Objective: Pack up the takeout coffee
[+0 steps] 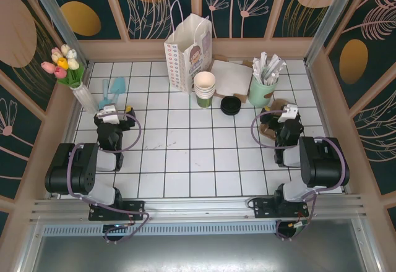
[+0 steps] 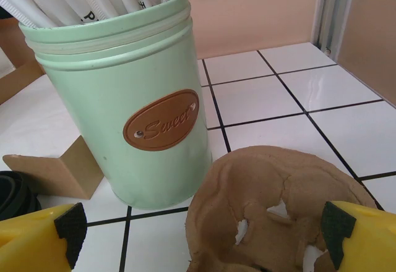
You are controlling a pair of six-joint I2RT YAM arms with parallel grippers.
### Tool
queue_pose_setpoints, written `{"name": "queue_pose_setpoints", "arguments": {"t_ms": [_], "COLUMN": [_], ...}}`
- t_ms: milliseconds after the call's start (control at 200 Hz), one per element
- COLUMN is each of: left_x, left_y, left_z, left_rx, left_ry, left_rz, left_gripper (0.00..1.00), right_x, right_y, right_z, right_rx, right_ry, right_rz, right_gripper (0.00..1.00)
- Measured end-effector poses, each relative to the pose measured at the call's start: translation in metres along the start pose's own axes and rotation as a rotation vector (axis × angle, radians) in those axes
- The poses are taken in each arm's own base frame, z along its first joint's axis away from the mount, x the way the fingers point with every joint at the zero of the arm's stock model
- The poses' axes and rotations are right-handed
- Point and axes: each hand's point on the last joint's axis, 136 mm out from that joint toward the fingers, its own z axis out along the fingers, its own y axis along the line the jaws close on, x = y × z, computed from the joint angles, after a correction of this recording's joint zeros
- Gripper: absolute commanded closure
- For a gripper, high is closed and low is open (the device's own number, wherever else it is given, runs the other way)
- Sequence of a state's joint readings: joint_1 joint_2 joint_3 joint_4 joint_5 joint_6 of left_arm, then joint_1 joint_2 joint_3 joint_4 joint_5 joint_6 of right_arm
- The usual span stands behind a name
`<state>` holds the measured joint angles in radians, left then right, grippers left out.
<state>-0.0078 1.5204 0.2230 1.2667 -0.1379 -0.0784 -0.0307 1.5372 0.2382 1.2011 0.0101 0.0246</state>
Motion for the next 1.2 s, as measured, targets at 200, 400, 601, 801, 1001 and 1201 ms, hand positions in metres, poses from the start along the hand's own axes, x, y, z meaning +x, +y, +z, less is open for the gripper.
{"name": "queue_pose_setpoints", "arguments": {"t_ms": [200, 400, 601, 801, 1001, 1201], "left_x": [0.000, 0.000, 0.000, 0.000, 0.002, -0.034], "left_y": [0.000, 0.000, 0.000, 0.000, -0.002, 0.000], "left_z": [0.000, 0.000, 0.000, 0.000, 0.001, 0.003], "left_rx": [0.000, 0.000, -0.001, -0.001, 0.009, -0.027], "left_ry": [0.000, 0.000, 0.000, 0.000, 0.015, -0.010], "left_rz": [0.000, 0.000, 0.000, 0.000, 0.006, -0.010], "left_gripper": [0.01, 0.01, 0.01, 0.01, 0.01, 0.01], "right_x": [0.000, 0.000, 0.000, 0.000, 0.000, -0.029], "right_y": [0.000, 0.000, 0.000, 0.000, 0.002, 0.008], "right_z": [0.000, 0.000, 0.000, 0.000, 0.000, -0.014], "right_rx": [0.000, 0.000, 0.000, 0.000, -0.011, -0.036], "right_ry": [0.000, 0.000, 0.000, 0.000, 0.001, -0.047], "right_rz": [0.000, 0.000, 0.000, 0.000, 0.000, 0.001], "right_gripper": [0.01, 0.01, 0.01, 0.01, 0.01, 0.01]}}
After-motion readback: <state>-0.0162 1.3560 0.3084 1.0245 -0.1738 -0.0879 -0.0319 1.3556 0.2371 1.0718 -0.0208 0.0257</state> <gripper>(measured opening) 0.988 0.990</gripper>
